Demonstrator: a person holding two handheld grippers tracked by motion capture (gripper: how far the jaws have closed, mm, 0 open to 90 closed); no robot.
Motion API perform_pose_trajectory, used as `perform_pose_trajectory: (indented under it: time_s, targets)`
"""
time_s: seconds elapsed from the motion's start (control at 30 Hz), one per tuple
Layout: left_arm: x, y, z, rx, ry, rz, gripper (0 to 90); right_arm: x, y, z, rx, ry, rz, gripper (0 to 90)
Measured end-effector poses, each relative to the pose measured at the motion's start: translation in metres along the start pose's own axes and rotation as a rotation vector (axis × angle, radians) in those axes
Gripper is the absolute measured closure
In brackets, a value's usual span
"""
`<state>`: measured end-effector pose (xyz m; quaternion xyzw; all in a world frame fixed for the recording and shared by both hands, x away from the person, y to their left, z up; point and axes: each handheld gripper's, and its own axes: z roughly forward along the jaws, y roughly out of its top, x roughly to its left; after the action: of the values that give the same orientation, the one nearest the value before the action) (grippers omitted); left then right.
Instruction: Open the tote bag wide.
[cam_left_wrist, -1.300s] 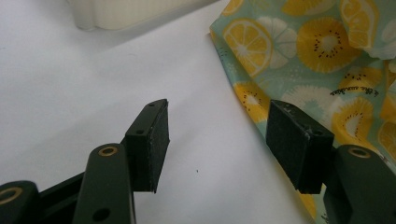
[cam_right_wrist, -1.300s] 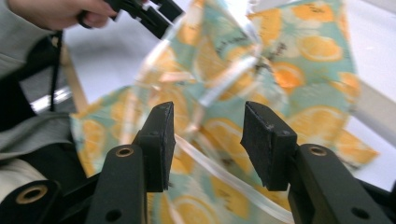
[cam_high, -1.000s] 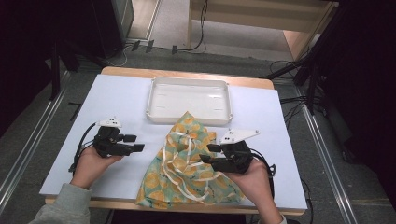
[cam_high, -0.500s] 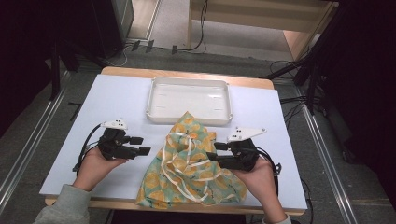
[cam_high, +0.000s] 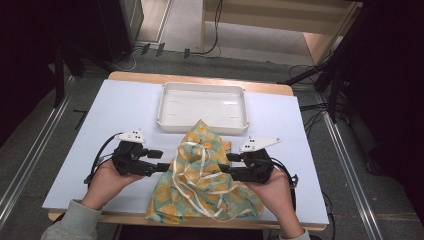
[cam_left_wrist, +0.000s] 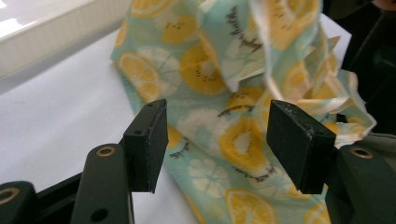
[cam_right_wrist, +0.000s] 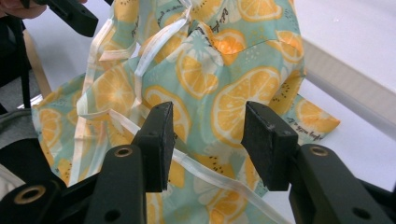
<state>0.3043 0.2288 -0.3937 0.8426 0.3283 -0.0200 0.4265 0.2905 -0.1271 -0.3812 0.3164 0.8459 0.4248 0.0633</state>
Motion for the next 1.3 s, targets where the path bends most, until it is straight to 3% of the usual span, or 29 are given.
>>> perform_pose_trajectory:
  time_s: [0.33,0.5,0.6,0.8,0.9,0.97,1.07,1.3]
  targets:
    - [-0.018,0.006,0.01,0.004,-0.033,0.033,38.0,0.006,0.002,0.005,-0.002,0.01,-0.014,56.2]
    - [-0.022,0.005,0.022,0.016,-0.024,0.036,39.9,0.008,0.003,0.011,0.01,0.019,-0.01,56.1]
    - [-0.02,0.005,0.029,0.022,-0.02,0.024,45.0,0.009,0.004,0.016,0.012,0.019,-0.01,58.1]
    - [-0.016,0.005,0.038,0.025,-0.034,0.018,71.4,0.008,0.006,0.029,0.033,0.035,0.013,66.5]
    - [-0.019,0.005,0.037,0.008,-0.035,0.035,87.9,0.01,0.006,0.035,0.045,0.031,-0.01,82.4]
    - [-0.021,0.006,0.035,0.013,-0.029,0.038,89.6,0.009,0.007,0.037,0.051,0.035,-0.008,89.7]
    - [-0.02,0.006,0.03,0.023,-0.025,0.039,90.0,0.007,0.008,0.038,0.061,0.04,0.013,90.0]
    - [-0.013,0.005,0.019,0.009,0.024,0.03,90.0,-0.004,0.01,0.029,0.026,0.01,0.039,90.0]
